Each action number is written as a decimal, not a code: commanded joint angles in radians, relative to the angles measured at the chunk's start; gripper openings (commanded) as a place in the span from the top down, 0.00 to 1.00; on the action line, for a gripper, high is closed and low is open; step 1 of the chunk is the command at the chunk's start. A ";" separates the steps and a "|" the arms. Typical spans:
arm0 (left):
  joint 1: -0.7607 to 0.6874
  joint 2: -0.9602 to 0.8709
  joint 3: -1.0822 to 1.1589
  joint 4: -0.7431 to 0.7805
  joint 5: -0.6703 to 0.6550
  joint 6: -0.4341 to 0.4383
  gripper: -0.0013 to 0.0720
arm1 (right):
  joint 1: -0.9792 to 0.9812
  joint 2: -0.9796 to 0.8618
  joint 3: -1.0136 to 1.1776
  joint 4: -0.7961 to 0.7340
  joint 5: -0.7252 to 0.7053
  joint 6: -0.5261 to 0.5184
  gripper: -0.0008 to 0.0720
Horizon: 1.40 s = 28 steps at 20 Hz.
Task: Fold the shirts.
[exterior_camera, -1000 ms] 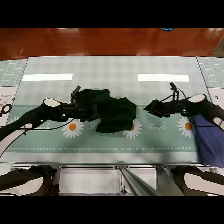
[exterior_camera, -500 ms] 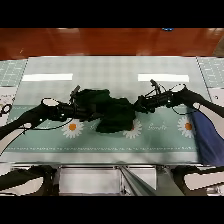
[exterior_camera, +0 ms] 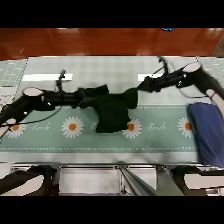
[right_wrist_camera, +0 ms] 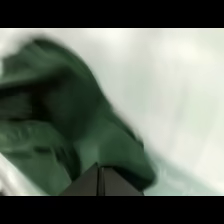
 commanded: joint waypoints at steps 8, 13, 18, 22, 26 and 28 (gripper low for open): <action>0.269 0.221 0.712 -0.002 -0.196 -0.106 0.94 | -0.052 0.407 0.664 -0.479 0.007 0.198 0.97; 0.411 0.341 0.925 0.086 -0.260 -0.162 0.94 | -0.052 0.688 0.708 -0.800 0.010 0.278 0.97; 0.434 0.491 0.885 0.410 -0.556 -0.221 0.94 | -0.052 0.846 0.708 -1.025 0.118 0.344 0.97; 0.434 0.644 0.608 0.621 -0.608 -0.329 0.94 | -0.052 0.853 0.610 -1.036 0.277 0.382 0.97; 0.434 0.733 0.130 0.660 -0.523 -0.322 0.94 | -0.052 0.844 0.315 -0.928 0.177 0.395 0.97; 0.432 0.722 -0.103 0.559 -0.392 -0.251 0.94 | -0.051 0.783 0.197 -0.845 0.121 0.391 0.97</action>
